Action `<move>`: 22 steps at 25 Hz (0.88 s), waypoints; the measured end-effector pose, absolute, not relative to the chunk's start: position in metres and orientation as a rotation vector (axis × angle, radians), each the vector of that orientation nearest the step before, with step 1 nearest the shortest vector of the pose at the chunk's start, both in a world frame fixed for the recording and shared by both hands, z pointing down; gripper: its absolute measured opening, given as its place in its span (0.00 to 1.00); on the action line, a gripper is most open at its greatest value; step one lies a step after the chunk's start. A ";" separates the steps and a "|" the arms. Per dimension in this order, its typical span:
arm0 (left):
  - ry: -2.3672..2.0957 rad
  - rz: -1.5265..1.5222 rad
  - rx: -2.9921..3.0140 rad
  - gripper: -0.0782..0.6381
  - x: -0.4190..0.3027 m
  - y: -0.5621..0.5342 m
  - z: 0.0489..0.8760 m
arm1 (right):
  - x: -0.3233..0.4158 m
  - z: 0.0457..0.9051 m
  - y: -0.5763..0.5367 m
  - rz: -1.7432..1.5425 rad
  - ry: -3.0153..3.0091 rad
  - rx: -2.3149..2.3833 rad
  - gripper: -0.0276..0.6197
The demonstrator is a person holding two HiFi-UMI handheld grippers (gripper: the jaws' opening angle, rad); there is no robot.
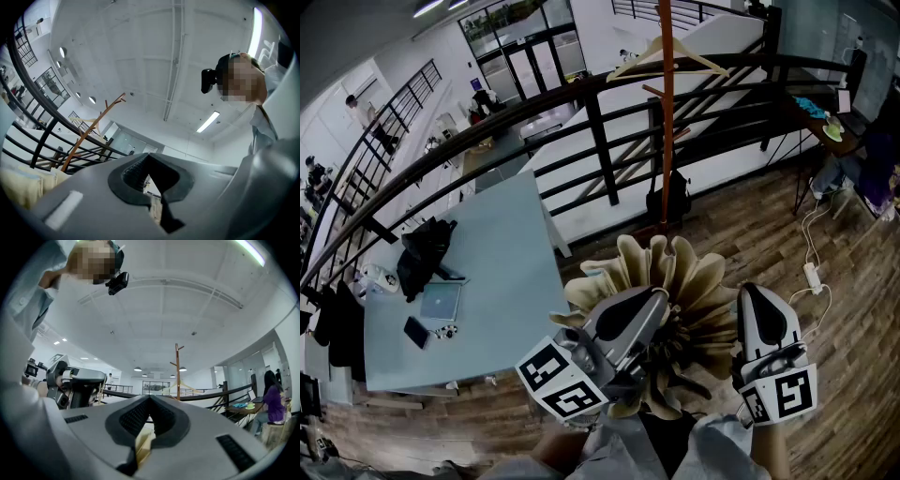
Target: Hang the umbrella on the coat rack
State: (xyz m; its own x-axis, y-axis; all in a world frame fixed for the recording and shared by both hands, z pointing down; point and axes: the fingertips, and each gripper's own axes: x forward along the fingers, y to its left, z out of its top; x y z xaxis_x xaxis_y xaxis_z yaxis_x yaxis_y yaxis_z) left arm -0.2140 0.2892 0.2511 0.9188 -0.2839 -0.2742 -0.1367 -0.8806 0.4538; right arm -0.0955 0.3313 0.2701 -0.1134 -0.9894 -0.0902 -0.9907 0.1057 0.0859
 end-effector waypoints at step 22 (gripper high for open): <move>-0.209 -0.461 2.662 0.11 -0.222 0.276 0.258 | -0.112 0.282 0.318 0.169 2.290 -2.139 0.04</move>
State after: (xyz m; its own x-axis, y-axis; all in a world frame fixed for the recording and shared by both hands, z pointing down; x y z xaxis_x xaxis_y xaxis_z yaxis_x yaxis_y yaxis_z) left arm -0.2224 0.2762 0.2579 0.9333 -0.2162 -0.2869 -0.0735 -0.8967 0.4366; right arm -0.1119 0.3180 0.2817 -0.0706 -0.9946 -0.0762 -0.9950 0.0648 0.0760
